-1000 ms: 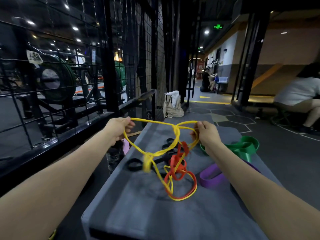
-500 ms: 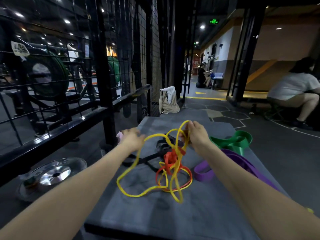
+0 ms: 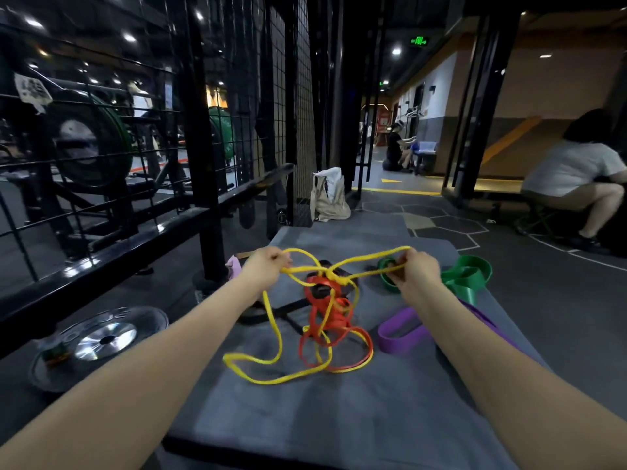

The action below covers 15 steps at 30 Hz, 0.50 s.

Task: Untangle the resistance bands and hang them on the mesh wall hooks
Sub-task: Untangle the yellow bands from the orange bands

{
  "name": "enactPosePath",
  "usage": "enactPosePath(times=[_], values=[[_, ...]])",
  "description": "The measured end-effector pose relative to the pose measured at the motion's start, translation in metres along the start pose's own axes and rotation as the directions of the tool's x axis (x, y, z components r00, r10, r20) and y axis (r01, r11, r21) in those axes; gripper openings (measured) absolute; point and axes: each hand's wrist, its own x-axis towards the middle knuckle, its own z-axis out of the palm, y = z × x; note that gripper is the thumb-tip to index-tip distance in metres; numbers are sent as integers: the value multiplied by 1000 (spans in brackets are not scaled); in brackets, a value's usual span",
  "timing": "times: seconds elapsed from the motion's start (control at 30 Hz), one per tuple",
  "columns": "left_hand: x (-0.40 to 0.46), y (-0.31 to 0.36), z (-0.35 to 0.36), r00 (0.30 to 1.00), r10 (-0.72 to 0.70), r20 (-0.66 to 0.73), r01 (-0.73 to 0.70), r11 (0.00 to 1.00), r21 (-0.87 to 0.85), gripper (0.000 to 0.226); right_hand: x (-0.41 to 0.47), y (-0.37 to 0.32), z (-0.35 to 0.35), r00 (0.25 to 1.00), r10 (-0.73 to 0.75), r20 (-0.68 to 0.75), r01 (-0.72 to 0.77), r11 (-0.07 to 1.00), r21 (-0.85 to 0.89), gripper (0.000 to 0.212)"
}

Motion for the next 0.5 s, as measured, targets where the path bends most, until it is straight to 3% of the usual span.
enactPosePath(times=[0.07,0.13,0.3,0.4,0.5], values=[[8,-13,-13,988,-102,-112,98,994,-43,30,-1,0,-9,993,114,-34,-108,984,144,32],[12,-22,-20,972,-162,-172,155,987,-52,34,-7,3,-11,991,135,9,-134,976,172,29],[12,-32,-19,948,-207,-241,196,978,-70,35,-2,26,-7,977,-41,209,101,954,-282,28],[15,-37,-25,895,-316,-314,292,948,-123,30,10,32,-12,1000,-26,-9,23,974,-227,30],[22,-62,-43,785,-457,-418,438,887,-147,43,18,41,-35,972,120,-200,-135,989,-63,27]])
